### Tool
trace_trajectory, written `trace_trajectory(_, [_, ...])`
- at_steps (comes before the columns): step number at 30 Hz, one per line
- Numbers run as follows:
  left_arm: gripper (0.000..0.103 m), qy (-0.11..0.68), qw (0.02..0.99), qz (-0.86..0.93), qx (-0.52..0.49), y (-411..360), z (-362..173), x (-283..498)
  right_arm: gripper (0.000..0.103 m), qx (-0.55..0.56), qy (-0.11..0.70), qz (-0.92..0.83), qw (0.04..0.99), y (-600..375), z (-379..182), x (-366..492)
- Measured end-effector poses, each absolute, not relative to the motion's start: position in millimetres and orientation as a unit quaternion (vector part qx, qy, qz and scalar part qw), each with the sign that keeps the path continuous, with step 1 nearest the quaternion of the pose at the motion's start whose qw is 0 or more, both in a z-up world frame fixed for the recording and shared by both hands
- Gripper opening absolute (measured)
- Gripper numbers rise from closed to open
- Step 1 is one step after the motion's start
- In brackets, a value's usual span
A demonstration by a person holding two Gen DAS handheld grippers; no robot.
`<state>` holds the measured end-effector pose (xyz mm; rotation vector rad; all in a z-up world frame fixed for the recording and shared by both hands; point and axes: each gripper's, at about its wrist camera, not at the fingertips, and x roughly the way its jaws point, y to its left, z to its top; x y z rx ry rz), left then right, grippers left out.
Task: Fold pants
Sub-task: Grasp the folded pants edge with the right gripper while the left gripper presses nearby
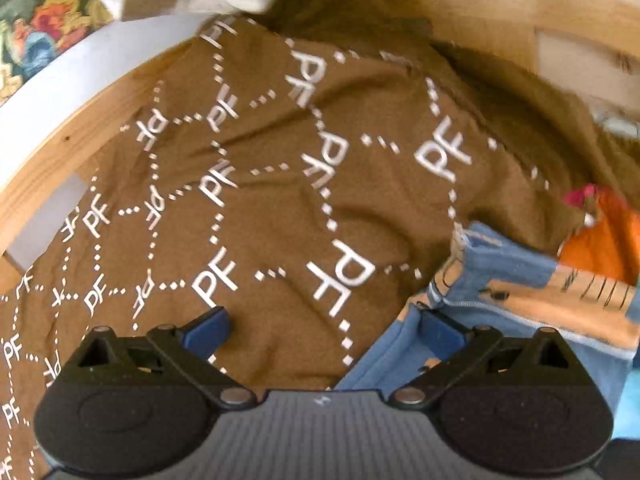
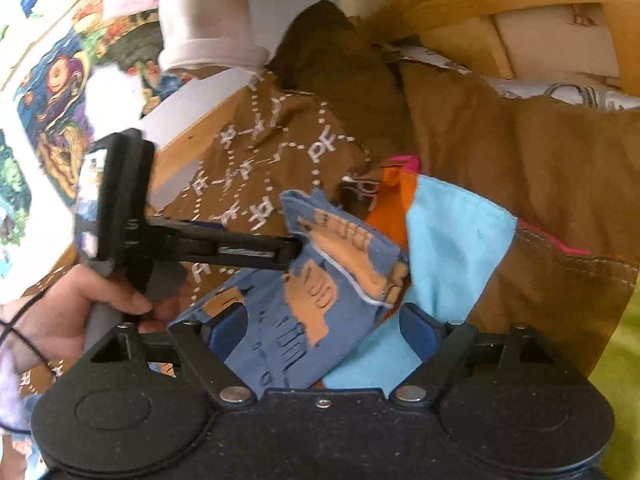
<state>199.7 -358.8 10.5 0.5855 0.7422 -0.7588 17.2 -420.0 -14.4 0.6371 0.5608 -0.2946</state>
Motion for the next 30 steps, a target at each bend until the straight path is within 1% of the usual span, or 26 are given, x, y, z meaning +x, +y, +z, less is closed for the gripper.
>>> trace_trajectory(1, [0.100,0.347,0.826,-0.362,0.258,-356,17,199,0.085,0.304,0.270,-0.145,0.902,-419,-15,19])
trace_trajectory(3, [0.100,0.343,0.830,-0.389,0.207,-345,31,197,0.084,0.298,0.262,-0.156,0.905,-417,-14,21])
trace_trajectory(5, [0.100,0.344,0.829,-0.408,0.166,-337,46,194,0.081,0.297,0.256,-0.166,0.905,-416,-13,21])
trace_trajectory(9, [0.099,0.362,0.811,-0.441,0.128,-336,61,193,0.067,0.321,0.241,-0.186,0.897,-424,-13,15])
trace_trajectory(11, [0.094,0.379,0.799,-0.452,0.118,-339,64,192,0.064,0.323,0.236,-0.195,0.895,-426,-14,16])
trace_trajectory(12, [0.089,0.396,0.790,-0.455,0.109,-342,63,194,0.064,0.321,0.236,-0.197,0.896,-426,-14,17])
trace_trajectory(13, [0.085,0.409,0.785,-0.455,0.101,-344,61,191,0.061,0.321,0.234,-0.199,0.896,-426,-14,17])
trace_trajectory(15, [0.080,0.441,0.777,-0.444,0.077,-349,55,199,0.050,0.324,0.229,-0.207,0.894,-429,-14,17])
trace_trajectory(16, [0.074,0.456,0.776,-0.431,0.062,-347,51,201,0.040,0.328,0.227,-0.213,0.892,-432,-15,15])
trace_trajectory(17, [0.072,0.469,0.776,-0.419,0.048,-347,49,204,0.029,0.337,0.226,-0.219,0.887,-436,-16,13])
trace_trajectory(19, [0.072,0.492,0.772,-0.403,0.015,-343,47,207,0.017,0.352,0.225,-0.227,0.880,-443,-19,8])
trace_trajectory(21, [0.072,0.501,0.770,-0.395,-0.002,-340,48,209,0.016,0.366,0.221,-0.223,0.876,-447,-20,5])
trace_trajectory(23, [0.073,0.506,0.768,-0.393,-0.008,-338,50,209,0.015,0.357,0.223,-0.220,0.880,-445,-18,5])
trace_trajectory(25, [0.081,0.505,0.766,-0.398,-0.010,-336,53,208,0.013,0.334,0.225,-0.216,0.890,-439,-14,7])
trace_trajectory(27, [0.083,0.504,0.764,-0.402,-0.011,-336,54,207,0.013,0.292,0.224,-0.209,0.906,-430,-7,8])
trace_trajectory(30, [0.084,0.514,0.755,-0.408,-0.012,-331,58,206,0.013,0.204,0.223,-0.189,0.935,-405,4,12])
